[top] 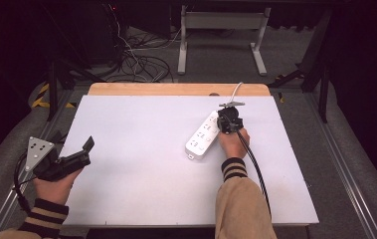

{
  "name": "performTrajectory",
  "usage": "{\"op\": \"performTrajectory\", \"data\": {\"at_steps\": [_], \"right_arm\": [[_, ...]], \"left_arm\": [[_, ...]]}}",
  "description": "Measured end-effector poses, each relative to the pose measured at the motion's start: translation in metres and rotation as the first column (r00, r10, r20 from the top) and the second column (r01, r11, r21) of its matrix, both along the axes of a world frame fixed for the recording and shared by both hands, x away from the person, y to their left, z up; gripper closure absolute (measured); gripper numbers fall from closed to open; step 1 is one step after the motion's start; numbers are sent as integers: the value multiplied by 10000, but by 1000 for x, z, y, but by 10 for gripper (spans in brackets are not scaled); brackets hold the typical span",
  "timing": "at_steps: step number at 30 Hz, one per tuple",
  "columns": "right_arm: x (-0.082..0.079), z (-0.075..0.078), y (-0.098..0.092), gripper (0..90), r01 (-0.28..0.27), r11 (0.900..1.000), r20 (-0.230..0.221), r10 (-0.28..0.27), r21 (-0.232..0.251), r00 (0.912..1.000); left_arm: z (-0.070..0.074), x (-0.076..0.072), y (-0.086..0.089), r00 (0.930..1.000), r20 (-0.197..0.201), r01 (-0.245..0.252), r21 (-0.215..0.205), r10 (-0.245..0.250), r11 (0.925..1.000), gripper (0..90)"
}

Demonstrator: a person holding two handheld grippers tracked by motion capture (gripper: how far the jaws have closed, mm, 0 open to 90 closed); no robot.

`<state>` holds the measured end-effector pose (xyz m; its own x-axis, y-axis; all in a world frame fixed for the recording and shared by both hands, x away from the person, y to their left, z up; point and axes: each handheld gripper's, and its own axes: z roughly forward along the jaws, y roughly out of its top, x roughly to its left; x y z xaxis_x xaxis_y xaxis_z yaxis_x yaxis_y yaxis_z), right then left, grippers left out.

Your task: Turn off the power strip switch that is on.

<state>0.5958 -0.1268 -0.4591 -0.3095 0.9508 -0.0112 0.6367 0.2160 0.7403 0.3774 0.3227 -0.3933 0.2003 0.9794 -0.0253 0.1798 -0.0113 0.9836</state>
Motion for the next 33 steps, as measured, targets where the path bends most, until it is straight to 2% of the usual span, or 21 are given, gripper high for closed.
{"op": "performTrajectory", "data": {"at_steps": [4, 12, 16, 27, 31, 33], "right_arm": [[-2, -2, -1, 900, 76, 9998, 173, -79, 156, 9998], [-1, -2, -2, 900, 39, 9997, 129, -42, 243, 9999], [-1, -2, -6, 900, 85, 9974, 49, -89, 718, 9999], [-2, -1, -3, 900, -98, 9995, 130, 94, 312, 9999], [0, 2, -4, 900, -110, 9994, -77, 113, 341, 9999], [0, 4, -2, 900, -129, 9998, -30, 130, 154, 9999]], "left_arm": [[0, 0, 0, 10000, -4, 9, -16, -9, 10000, 11], [0, 1, 0, 10000, -4, 4, -4, -4, 10000, 11], [-1, 1, -1, 10000, -2, 29, -1, -29, 10000, 12], [0, 2, -1, 10000, 10, 33, -23, -33, 10000, 12], [0, 2, 0, 10000, -26, 31, -3, -31, 10000, 12], [0, 3, 0, 10000, 0, 27, -19, -27, 10000, 12]]}}
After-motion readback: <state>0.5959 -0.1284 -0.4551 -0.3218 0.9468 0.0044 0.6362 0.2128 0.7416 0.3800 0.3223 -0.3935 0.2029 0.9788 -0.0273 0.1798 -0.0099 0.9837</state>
